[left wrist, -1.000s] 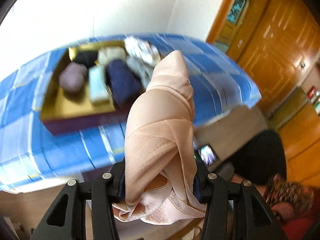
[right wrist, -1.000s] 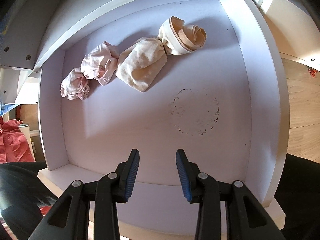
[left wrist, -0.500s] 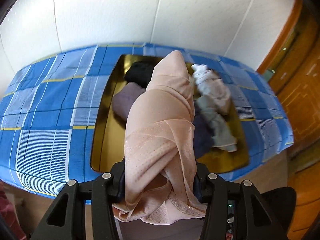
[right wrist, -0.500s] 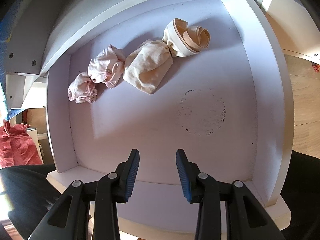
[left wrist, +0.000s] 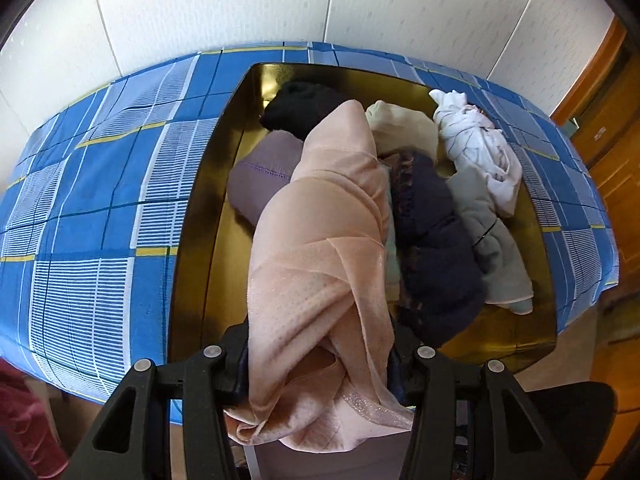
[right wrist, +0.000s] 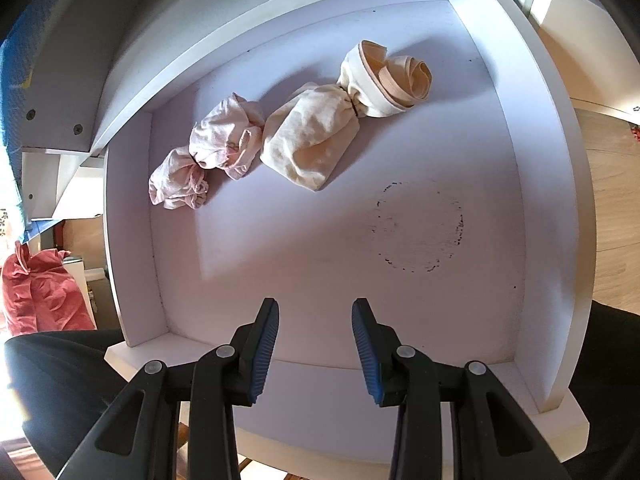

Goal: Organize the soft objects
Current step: 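Lower the peach bundle into the gold tray and open the left tool, then move the left tool back down over the drawer of clothes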

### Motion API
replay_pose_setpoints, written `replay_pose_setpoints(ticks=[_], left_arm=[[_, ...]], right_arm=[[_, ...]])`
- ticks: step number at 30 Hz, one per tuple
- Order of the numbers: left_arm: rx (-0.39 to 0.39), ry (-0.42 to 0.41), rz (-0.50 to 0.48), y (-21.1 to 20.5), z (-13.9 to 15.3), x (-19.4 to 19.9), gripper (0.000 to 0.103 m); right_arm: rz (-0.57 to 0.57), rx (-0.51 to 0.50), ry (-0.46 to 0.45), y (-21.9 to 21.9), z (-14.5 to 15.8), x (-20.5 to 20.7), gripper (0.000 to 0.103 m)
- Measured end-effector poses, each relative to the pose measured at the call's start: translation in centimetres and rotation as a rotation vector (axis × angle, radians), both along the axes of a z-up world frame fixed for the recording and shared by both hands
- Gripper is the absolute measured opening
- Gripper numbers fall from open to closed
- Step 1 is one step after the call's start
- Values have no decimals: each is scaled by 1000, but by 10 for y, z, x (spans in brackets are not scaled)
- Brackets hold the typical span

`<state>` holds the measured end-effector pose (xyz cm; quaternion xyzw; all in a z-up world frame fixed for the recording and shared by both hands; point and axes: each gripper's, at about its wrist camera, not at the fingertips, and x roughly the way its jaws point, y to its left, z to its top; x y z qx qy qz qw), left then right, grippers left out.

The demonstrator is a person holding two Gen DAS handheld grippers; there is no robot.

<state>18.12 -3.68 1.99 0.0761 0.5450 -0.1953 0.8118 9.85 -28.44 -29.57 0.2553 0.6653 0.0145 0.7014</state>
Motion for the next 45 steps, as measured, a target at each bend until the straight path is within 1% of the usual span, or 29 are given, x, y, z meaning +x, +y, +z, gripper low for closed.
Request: replay_pose_setpoints(ticks=[3, 8, 12, 14, 16, 18, 20, 21, 22, 25, 26, 32, 34, 35, 37, 38, 40, 42, 45], left_arm=[[45, -13, 11, -3, -2, 7, 51], [63, 0, 33, -7, -12, 17, 52], [87, 7, 27, -10, -20, 14, 56], [60, 1, 32, -7, -16, 11, 58], [12, -12, 53, -1, -8, 9, 63], [-18, -59, 68, 5, 5, 6, 63], [-36, -112, 78, 9, 17, 3, 62], [-34, -127, 79, 9, 20, 3, 59], [-29, -135, 78, 9, 22, 5, 50], [27, -121, 50, 0, 16, 8, 42], [51, -120, 37, -5, 12, 8, 41], [117, -122, 18, -14, 1, 7, 42], [132, -133, 11, -15, 1, 5, 46], [113, -133, 15, -13, 1, 3, 48], [59, -138, 27, -8, 3, -3, 57], [26, -150, 38, -4, 5, -8, 59], [-13, -179, 47, 0, 7, -20, 72], [-43, -210, 50, 4, 7, -36, 82], [-72, -236, 21, 6, 3, -59, 85]], right_arm=[[11, 1, -3, 3, 1, 1, 38], [9, 0, -7, 3, 2, 1, 38], [-2, 6, -7, 1, 3, 1, 38], [0, 9, -8, 1, 3, 1, 38], [3, 12, -10, 0, 4, 1, 38], [5, 11, -11, 1, 4, 2, 38], [10, 10, -14, 3, 4, 2, 38], [13, 9, -13, 4, 4, 3, 38], [15, 8, -13, 4, 3, 3, 38], [13, 7, -10, 4, 2, 2, 38], [11, 6, -9, 4, 2, 2, 38], [8, 8, -10, 2, 2, 2, 38], [11, 8, -11, 3, 2, 2, 38], [13, 6, -12, 3, 2, 3, 38], [13, 4, -14, 3, 2, 3, 38], [12, 3, -13, 3, 2, 3, 38], [9, 0, -9, 2, 0, 3, 38], [4, 1, -4, 0, -1, 2, 38], [0, -2, 0, -1, -3, 0, 38]])
